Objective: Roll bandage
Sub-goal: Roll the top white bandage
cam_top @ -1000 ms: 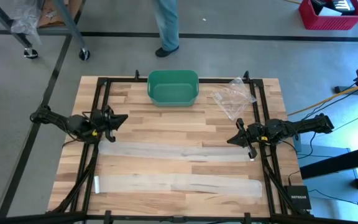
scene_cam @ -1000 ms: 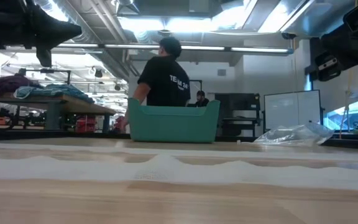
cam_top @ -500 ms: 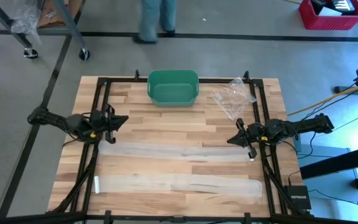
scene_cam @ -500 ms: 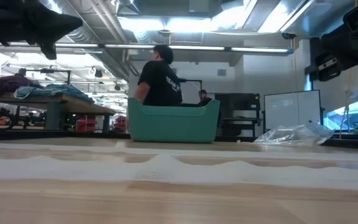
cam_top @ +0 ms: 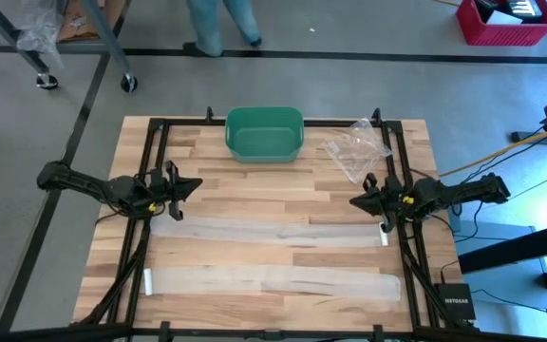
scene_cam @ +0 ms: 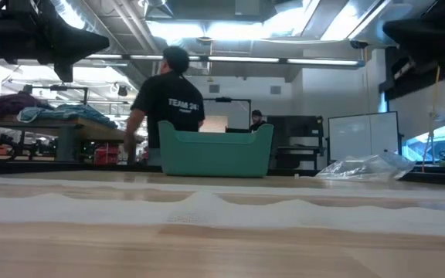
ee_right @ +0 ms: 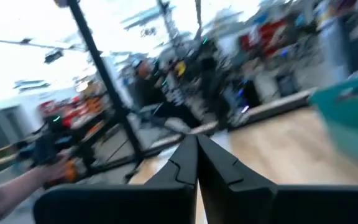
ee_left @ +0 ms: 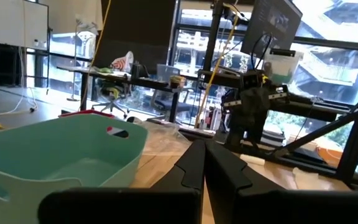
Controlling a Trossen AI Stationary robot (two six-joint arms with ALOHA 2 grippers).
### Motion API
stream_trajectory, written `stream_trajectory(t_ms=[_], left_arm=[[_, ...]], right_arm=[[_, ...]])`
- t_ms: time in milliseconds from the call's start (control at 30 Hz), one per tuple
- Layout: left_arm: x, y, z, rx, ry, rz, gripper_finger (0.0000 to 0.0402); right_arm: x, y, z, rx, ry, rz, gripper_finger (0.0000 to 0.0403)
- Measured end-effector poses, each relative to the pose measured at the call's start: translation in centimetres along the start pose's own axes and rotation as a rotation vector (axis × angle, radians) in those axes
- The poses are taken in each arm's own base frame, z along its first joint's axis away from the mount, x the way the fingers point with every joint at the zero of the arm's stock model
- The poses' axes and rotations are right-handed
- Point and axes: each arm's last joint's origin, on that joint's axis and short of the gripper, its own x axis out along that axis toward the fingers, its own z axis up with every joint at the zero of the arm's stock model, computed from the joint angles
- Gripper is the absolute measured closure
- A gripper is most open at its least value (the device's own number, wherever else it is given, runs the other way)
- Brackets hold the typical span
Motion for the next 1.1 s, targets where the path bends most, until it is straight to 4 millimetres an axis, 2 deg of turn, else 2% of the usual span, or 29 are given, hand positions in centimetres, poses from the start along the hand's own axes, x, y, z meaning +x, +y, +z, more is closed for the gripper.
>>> stream_trajectory(t_ms=[100,200,300,467,633,800,967,1100], left_arm=[[0.0,0.0,0.0,0.000,0.000,0.003,0.0398],[0.0,0.0,0.0,0.000,0.000,0.003,0.0398],[0.0,0.0,0.0,0.001,0.002,0.004,0.0398],[0.0,0.0,0.0,0.004,0.004,0.003,0.0398],[0.0,0.0,0.0,0.003,0.004,0.004,0.0398],[0.0,0.0,0.0,0.022,0.003,0.004,0.0398],[0.0,0.0,0.0,0.022,0.002,0.004,0.0398],[0.0,0.0,0.0,0.021,0.001,0.004,0.0398]], right_arm=[[0.0,0.3,1.3,-0.093,-0.036,-0.045,0.0393],[0.1,1.4,4.3,-0.143,-0.007,-0.060,0.0396],[0.8,2.2,6.4,-0.163,0.225,-0.127,0.0399],[2.8,3.3,8.2,0.018,0.677,-0.294,0.0397],[4.7,3.7,6.9,0.221,1.136,-0.436,0.0396],[5.3,3.6,4.9,0.400,1.400,-0.545,0.0395],[4.9,3.4,2.6,0.511,1.578,-0.674,0.0376],[4.1,3.6,1.0,0.534,1.627,-0.782,0.0331]])
